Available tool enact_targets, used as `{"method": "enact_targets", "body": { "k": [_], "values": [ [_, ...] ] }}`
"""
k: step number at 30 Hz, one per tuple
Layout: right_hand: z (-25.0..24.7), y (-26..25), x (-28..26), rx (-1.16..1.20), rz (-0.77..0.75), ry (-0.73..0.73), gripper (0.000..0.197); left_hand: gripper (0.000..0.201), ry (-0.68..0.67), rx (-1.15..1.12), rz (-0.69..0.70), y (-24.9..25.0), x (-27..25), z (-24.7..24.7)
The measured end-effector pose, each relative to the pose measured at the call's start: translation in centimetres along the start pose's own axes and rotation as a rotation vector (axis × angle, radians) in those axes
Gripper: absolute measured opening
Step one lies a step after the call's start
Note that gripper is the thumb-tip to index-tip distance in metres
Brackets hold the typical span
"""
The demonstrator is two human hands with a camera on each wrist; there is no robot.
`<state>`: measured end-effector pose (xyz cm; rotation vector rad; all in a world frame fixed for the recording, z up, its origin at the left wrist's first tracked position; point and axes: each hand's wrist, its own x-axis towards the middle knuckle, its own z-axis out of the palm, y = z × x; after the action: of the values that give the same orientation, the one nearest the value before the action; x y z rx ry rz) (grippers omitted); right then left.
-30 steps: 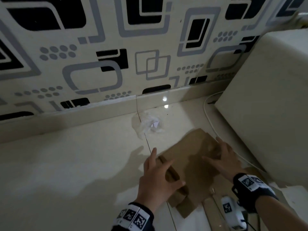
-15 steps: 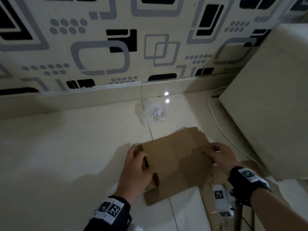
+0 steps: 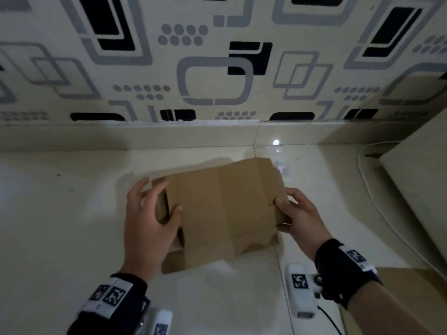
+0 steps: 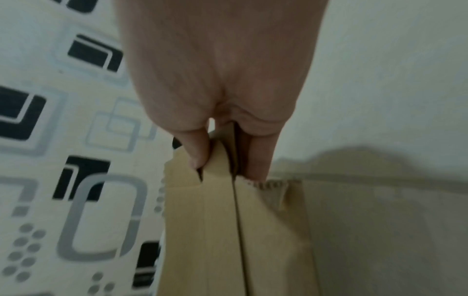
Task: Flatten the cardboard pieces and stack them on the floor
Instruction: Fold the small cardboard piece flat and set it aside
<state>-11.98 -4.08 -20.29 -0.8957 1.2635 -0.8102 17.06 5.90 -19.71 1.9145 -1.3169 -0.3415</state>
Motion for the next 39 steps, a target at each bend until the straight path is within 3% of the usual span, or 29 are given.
{"method": "enact_targets", "body": {
  "k": [4,9,13,17,22,26,32,36,39],
  "values": [
    [6.4,0.5,2.4,0.091,0.036,0.019,0.022,0.049,0.032,0.307,0.005,-2.3,2.5,-3.1],
    [11.9,0.8,4.7,0.164,0.091,0.030,0.024,0.026,-0.173,0.463,0.143,-4.1,2.9,-3.2],
    [13.9,0.3,5.3,0.213,0.073,-0.050,0.024,0.052,-0.398,0.449,0.097,-4.9,1.8,-1.3],
    [14.1,0.7,5.3,-0.057,-0.035,-0.102,0.036,0.060,-0.598,0.563,-0.013,-4.8,1.6,-0.7],
    [12.5,1.8,4.7,-0.256,-0.151,-0.134,0.051,0.068,-0.659,0.568,-0.067,-4.8,1.5,0.6],
    [9.9,1.9,3.9,-0.336,-0.090,-0.094,0.068,0.065,-0.643,0.578,-0.067,-4.3,2.1,1.3],
    [3.4,2.3,1.9,-0.460,-0.117,0.017,0.055,0.049,-0.490,0.360,0.023,0.1,1.6,4.9],
    [-1.2,1.8,1.0,-0.560,-0.075,0.149,0.053,0.051,-0.541,0.253,0.150,4.6,-0.4,8.5],
    [-5.3,1.2,-0.4,-0.793,-0.016,0.261,0.055,0.056,-0.650,0.220,0.225,8.6,-3.0,11.3]
  ]
}}
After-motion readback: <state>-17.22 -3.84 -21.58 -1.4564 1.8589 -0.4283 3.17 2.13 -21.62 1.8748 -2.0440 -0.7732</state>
